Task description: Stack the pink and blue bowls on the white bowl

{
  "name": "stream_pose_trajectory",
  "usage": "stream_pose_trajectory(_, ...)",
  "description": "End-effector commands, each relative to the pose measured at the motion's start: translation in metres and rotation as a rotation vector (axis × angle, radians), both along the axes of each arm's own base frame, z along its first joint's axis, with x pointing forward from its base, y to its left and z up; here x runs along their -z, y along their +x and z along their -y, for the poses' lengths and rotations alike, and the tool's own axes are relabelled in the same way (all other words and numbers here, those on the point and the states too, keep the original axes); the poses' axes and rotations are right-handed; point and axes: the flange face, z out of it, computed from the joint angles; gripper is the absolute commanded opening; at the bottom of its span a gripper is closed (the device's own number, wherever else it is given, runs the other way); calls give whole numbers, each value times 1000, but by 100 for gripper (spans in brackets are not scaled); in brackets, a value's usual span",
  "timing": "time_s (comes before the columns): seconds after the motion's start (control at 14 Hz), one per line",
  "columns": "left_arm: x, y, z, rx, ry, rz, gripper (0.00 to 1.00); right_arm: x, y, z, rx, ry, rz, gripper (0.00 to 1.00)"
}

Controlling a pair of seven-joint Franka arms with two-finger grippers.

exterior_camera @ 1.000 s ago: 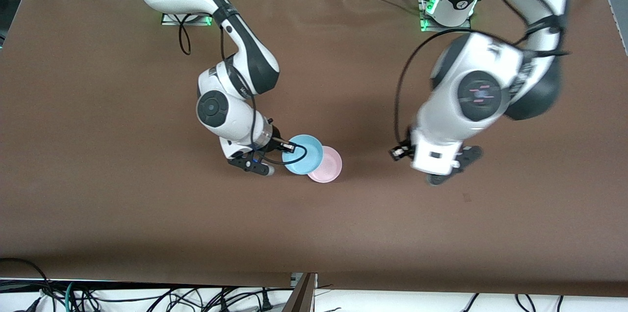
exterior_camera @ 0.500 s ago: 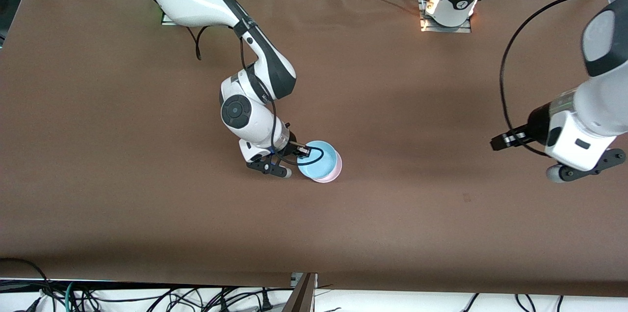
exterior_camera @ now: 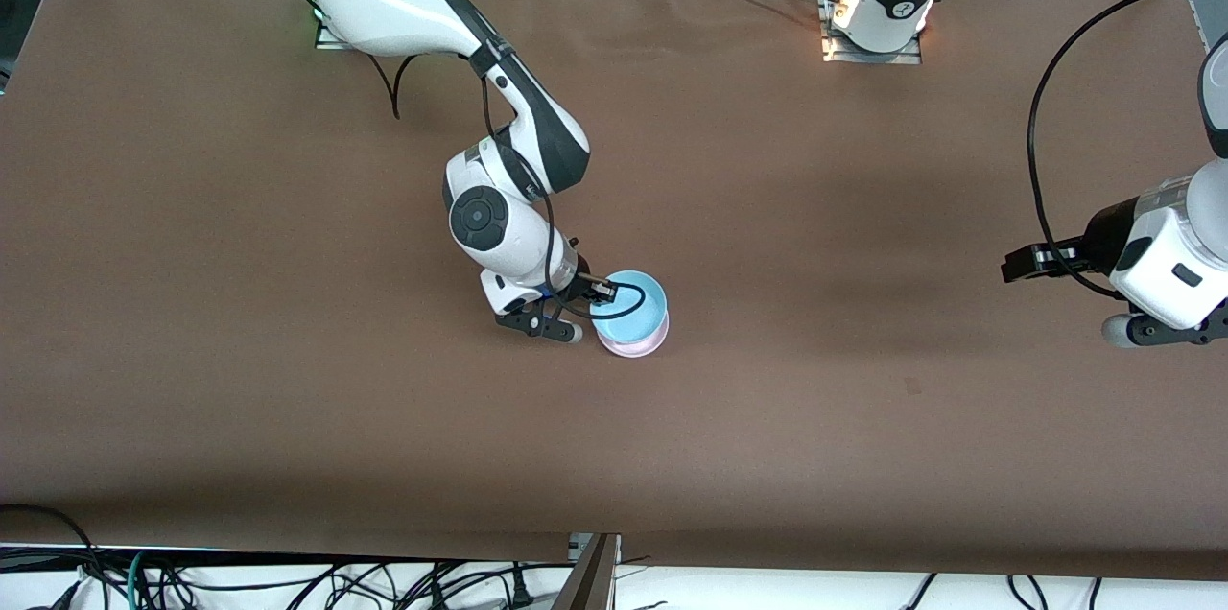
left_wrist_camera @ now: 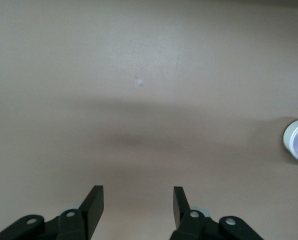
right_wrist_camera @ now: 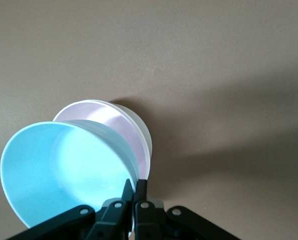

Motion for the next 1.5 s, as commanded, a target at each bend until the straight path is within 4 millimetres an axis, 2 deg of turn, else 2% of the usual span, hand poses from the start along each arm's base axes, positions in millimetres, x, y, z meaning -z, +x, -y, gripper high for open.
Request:
stream_pose_trajectory(0.0, -9, -42, 6, 63, 43, 44, 64, 6, 2, -8, -7, 13, 6, 0)
stream_pose_trajectory(0.07, -3, -54, 11, 78, 52, 72, 64, 7, 2, -8, -8, 12, 7, 0)
stream_pose_trajectory(0.21, 5, -77, 6, 119, 61, 117, 64, 10, 1, -9, -12, 8, 4, 0)
stream_pose_trajectory(0.36, 3, -83, -6, 158, 65, 121, 67, 11, 1, -9, -12, 7, 3, 0)
stream_pose_trajectory(0.5, 0, -86, -9, 169, 67, 124, 69, 11, 1, -9, -12, 7, 3, 0)
stream_pose_trajectory(0.57, -3, -90, -12, 179, 66, 126, 73, 9, 2, -9, -12, 10, 7, 0)
stream_pose_trajectory(0.64, -6, -89, -13, 179, 64, 128, 89, 4, 4, -11, -12, 16, 14, 0)
stream_pose_trajectory(0.71, -5, -88, -11, 172, 64, 124, 100, 2, 5, -10, -10, 19, 19, 0)
stream_pose_trajectory(1.07, -35, -71, -11, 160, 35, 110, 100, 5, 7, -10, -16, 17, 28, 0)
stream_pose_trajectory(1.43, -38, -63, -7, 154, -11, 94, 100, 10, 7, -10, -19, 14, 28, 0)
